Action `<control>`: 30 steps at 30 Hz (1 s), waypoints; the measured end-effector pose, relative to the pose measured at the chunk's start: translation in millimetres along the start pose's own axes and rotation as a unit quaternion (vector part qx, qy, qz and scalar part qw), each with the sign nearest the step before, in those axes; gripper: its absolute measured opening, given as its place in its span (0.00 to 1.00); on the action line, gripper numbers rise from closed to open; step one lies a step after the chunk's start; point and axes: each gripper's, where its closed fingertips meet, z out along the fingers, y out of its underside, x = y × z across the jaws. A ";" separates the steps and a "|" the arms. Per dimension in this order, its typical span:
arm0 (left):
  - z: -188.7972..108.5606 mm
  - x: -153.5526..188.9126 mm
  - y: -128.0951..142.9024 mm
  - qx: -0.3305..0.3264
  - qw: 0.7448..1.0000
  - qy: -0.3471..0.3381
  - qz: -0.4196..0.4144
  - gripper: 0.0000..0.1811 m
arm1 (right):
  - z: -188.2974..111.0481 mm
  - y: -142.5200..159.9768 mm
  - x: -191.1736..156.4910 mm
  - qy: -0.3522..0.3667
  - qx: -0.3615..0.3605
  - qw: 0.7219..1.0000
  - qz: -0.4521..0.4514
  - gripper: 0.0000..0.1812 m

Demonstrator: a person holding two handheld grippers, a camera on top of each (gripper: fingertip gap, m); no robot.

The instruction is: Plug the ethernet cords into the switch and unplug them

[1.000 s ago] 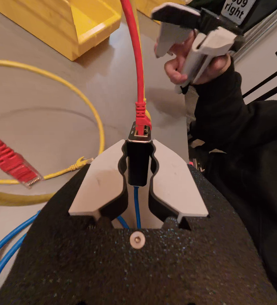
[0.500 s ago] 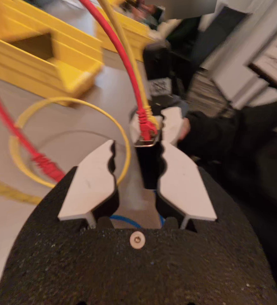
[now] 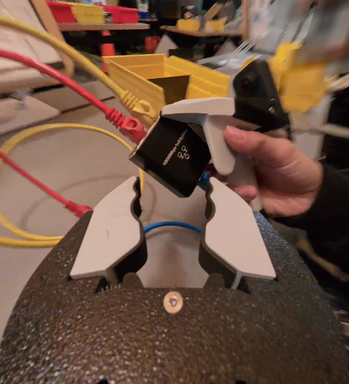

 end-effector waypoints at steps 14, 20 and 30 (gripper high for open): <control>-14.7 19.3 -5.9 -0.167 0.929 0.323 -0.064 0.14 | -36.3 22.9 -14.9 -0.026 -0.242 0.934 -0.260 0.33; -32.1 15.9 -4.4 -0.322 0.870 0.369 0.055 0.14 | -29.4 25.6 -25.3 -0.068 -0.218 0.944 -0.236 0.29; -36.8 4.5 12.1 -0.445 0.799 0.374 0.149 0.14 | -26.1 50.9 -24.5 -0.104 -0.268 0.924 -0.254 0.14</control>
